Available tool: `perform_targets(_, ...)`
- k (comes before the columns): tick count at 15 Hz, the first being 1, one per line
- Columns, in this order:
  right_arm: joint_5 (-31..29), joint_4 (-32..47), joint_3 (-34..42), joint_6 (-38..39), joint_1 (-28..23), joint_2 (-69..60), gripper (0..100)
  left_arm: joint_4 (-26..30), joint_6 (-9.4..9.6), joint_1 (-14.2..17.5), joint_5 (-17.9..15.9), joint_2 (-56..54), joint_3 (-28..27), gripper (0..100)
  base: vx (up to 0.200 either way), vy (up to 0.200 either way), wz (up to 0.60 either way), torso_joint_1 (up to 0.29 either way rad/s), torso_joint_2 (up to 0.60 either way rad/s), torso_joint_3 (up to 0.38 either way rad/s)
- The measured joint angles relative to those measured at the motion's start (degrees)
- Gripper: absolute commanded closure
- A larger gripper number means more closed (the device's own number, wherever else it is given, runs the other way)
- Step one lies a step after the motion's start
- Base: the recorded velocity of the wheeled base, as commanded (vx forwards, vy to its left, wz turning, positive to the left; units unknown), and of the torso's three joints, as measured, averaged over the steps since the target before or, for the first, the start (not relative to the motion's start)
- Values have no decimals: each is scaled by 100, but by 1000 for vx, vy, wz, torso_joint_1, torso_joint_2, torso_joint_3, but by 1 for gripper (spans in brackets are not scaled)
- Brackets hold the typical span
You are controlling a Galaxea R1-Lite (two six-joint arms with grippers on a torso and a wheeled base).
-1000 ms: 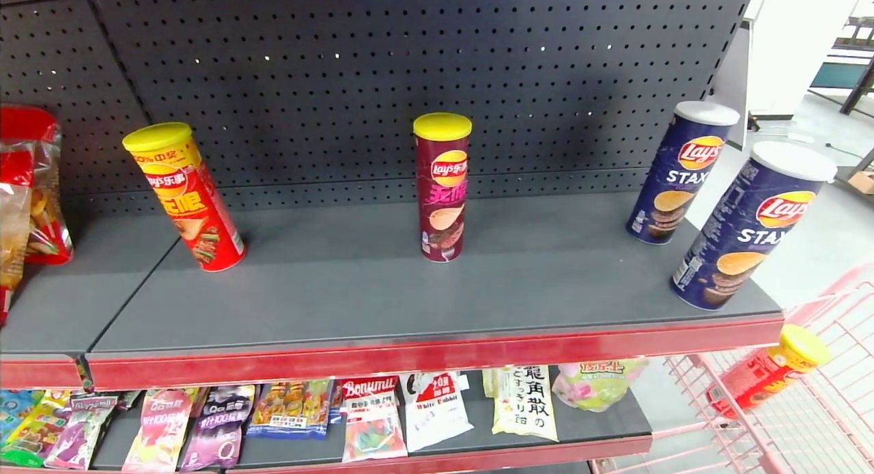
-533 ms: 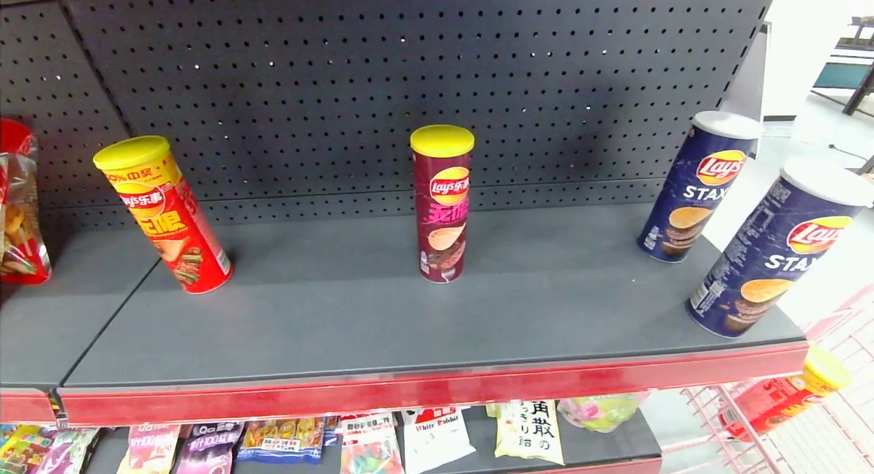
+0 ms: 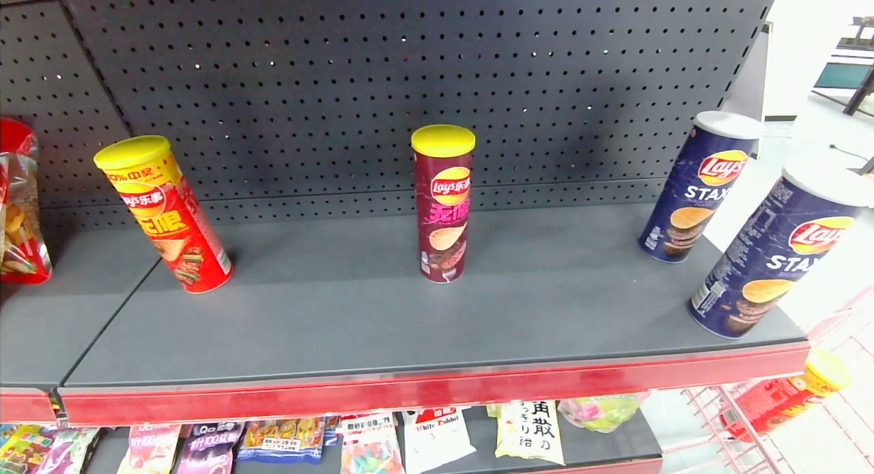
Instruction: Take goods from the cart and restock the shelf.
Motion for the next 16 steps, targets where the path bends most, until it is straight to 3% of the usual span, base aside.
perform_targets(2, 55, 22, -17, 49, 135, 38, 100, -12, 29, -13, -127, 39, -100, 0, 0, 0, 0, 0, 0, 0)
perform_targets(3, 60, 23, -22, 55, 193, 68, 100, -37, -99, -38, -193, 155, -367, 0, 0, 0, 0, 0, 0, 0)
perform_targets(5, 63, 12, -5, 55, 306, 134, 100, -72, -410, -101, -340, 761, -1287, 0, 0, 0, 0, 0, 0, 0)
perform_targets(7, 60, 9, 9, 54, 405, 178, 100, -149, -469, -267, -822, 1927, -2336, 0, 0, 0, 0, 0, 0, 0)
perform_targets(9, 52, 11, 2, 54, 433, 193, 100, -496, -286, -503, -1558, 3445, -3149, 0, 0, 0, 0, 0, 0, 0)
perform_targets(11, 49, 4, -20, 55, 436, 206, 100, -1098, -27, -747, -2043, 4893, -3645, 0, 0, 0, 0, 0, 0, 0)
perform_targets(16, 24, 0, -44, 55, 436, 219, 100, -2046, 386, -1770, -2678, 7828, -4918, 0, 0, 0, 0, 0, 0, 0)
